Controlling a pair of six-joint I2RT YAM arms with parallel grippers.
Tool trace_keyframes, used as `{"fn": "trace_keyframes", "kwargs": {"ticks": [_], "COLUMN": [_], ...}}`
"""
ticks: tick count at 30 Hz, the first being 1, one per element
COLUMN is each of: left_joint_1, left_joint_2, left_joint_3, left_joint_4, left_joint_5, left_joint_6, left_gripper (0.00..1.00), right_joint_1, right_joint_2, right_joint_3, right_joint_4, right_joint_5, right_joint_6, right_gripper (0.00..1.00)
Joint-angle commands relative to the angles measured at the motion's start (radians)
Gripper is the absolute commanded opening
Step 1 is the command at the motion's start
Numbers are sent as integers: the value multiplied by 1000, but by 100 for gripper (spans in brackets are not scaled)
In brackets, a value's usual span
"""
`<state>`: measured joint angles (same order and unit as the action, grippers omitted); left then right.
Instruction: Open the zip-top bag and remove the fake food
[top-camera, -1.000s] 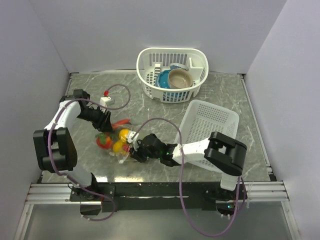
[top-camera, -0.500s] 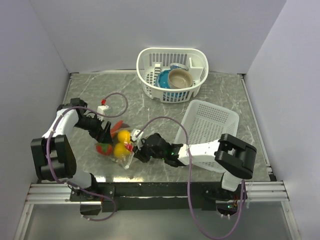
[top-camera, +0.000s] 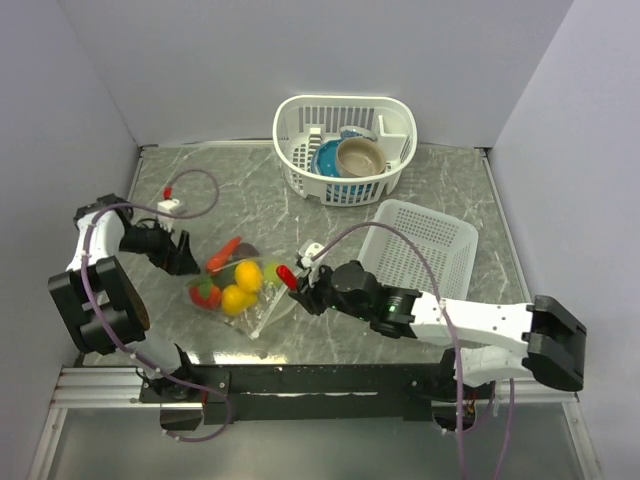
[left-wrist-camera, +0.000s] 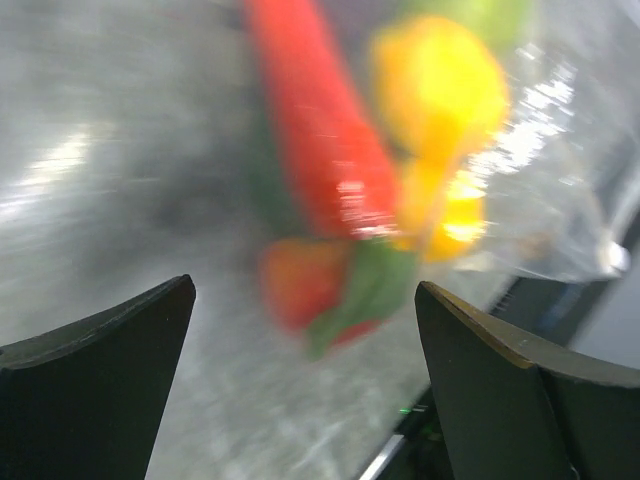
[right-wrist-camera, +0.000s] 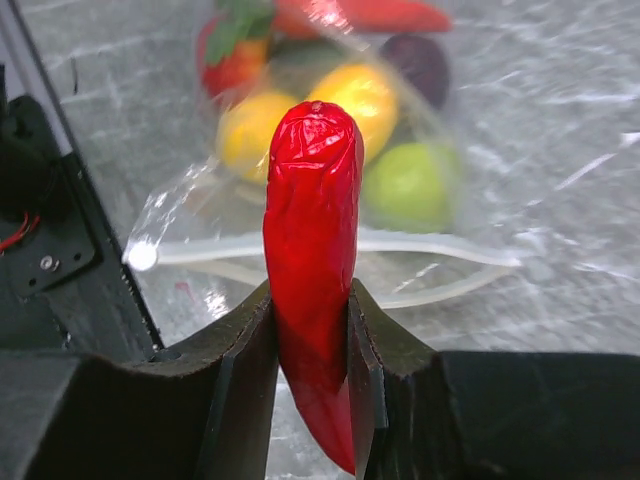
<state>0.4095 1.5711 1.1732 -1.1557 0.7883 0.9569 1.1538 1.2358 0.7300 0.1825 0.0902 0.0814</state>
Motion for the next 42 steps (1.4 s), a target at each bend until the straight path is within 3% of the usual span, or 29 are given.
{"fn": "trace_keyframes", "kwargs": {"ticks": [1, 6, 8, 14, 16, 17, 18, 19, 20, 22, 25, 26, 28, 29, 30, 36, 42], "left_joint_1": [-75, -81, -83, -81, -90, -93, -104, -107, -110, -121, -139, -143, -149, -150, -156, -242, -316], "left_joint_2": [-5, -34, -23, -23, -39, -45, -55, -62, -69, -89, -100, -102, -98, -95, -100, -164, -240], "left_joint_3": [-95, -133, -119, -40, -24, -24, -26, -27, -30, -40, -60, -64, -60, -50, -25, 131, 95], "left_joint_4": [-55, 28, 30, -30, -45, -45, -41, -36, -32, -19, 5, 8, 8, 2, -5, -79, -16], "left_joint_5": [80, 31, 29, 72, 81, 81, 78, 77, 77, 71, 55, 52, 51, 57, 63, 85, 26], "left_joint_6": [65, 26, 23, 34, 32, 25, 16, 7, -1, -9, -30, -36, -46, -47, -53, -115, -201], "left_gripper": [99, 97, 92, 71, 49, 27, 16, 5, 1, 1, 1, 1, 1, 1, 1, 1, 1], "right_joint_1": [-17, -144, -224, -313, -344, -348, -358, -359, -364, -378, -387, -388, -385, -385, -379, -234, -37], "right_joint_2": [-91, -226, -257, -228, -179, -167, -141, -131, -122, -111, -104, -105, -130, -146, -186, -279, -159], "right_joint_3": [51, 5, -9, -15, -6, -7, -10, -15, -18, -33, -32, -24, -14, -15, -21, -102, -170], "right_joint_4": [-95, -132, -178, -326, -382, -394, -415, -429, -437, -436, -442, -451, -448, -437, -405, -195, -10], "right_joint_5": [193, 423, 456, 584, 594, 598, 606, 629, 635, 629, 640, 658, 660, 655, 628, 476, 419], "right_joint_6": [0, 75, 131, 263, 302, 340, 360, 406, 426, 449, 475, 480, 456, 439, 416, 190, 141], "right_gripper": [20, 17, 19, 20, 15, 15, 14, 14, 15, 17, 44, 61, 72, 90, 100, 100, 97]}}
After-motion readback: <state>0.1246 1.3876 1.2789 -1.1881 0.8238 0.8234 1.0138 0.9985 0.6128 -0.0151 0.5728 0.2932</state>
